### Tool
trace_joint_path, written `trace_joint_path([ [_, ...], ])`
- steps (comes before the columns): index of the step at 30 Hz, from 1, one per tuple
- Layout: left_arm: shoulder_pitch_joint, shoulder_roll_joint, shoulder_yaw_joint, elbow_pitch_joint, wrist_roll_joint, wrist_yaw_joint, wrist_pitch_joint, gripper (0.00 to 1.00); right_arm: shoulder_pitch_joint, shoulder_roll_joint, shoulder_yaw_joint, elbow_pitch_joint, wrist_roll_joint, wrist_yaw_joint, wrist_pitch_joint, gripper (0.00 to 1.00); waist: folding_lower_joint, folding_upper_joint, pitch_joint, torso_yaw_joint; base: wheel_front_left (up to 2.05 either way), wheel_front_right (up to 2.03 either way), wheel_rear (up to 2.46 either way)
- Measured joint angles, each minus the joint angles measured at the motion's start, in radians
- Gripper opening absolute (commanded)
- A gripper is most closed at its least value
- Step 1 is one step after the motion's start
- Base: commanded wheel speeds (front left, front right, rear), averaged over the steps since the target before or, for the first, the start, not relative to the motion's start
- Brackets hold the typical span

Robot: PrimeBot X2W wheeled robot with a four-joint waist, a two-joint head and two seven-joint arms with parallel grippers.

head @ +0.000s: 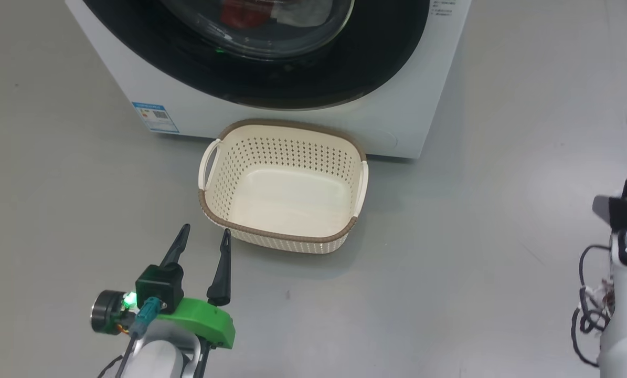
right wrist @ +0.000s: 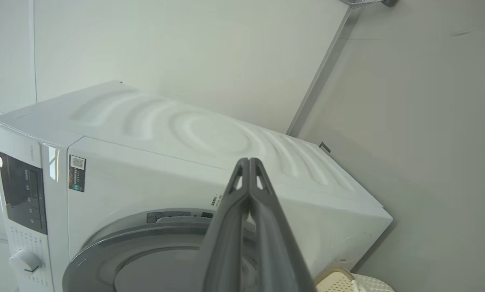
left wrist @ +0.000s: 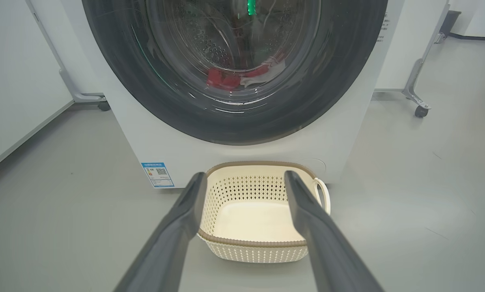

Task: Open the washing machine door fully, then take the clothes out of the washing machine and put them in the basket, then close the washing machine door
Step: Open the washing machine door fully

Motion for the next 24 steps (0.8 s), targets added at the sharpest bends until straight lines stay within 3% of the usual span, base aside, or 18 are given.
trace_joint_path([
  [7,-0.041,-0.001,-0.019,-0.016,-0.019,0.001,0.0,1.0,-0.166,-0.078,-0.026,-0.021,0.052,-0.065,0.102,0.0,0.0,0.0,0.068,0.047,0.0,0.0,0.0],
  [13,-0.069,-0.001,-0.045,-0.02,-0.013,0.009,0.0,1.0,-0.279,-0.151,0.015,-0.016,0.045,-0.118,0.198,0.0,0.0,0.0,0.125,0.082,0.0,0.0,0.0],
  [17,-0.081,-0.002,-0.054,-0.031,-0.024,0.01,0.0,1.0,-0.35,-0.203,0.041,-0.008,0.023,-0.131,0.252,0.0,0.0,0.0,0.16,0.104,0.0,0.0,0.0],
  [24,-0.107,-0.004,-0.075,-0.04,-0.04,0.012,0.0,1.0,-0.483,-0.21,0.065,0.029,0.054,-0.137,0.345,0.0,0.0,0.0,0.216,0.137,0.0,0.0,0.0],
])
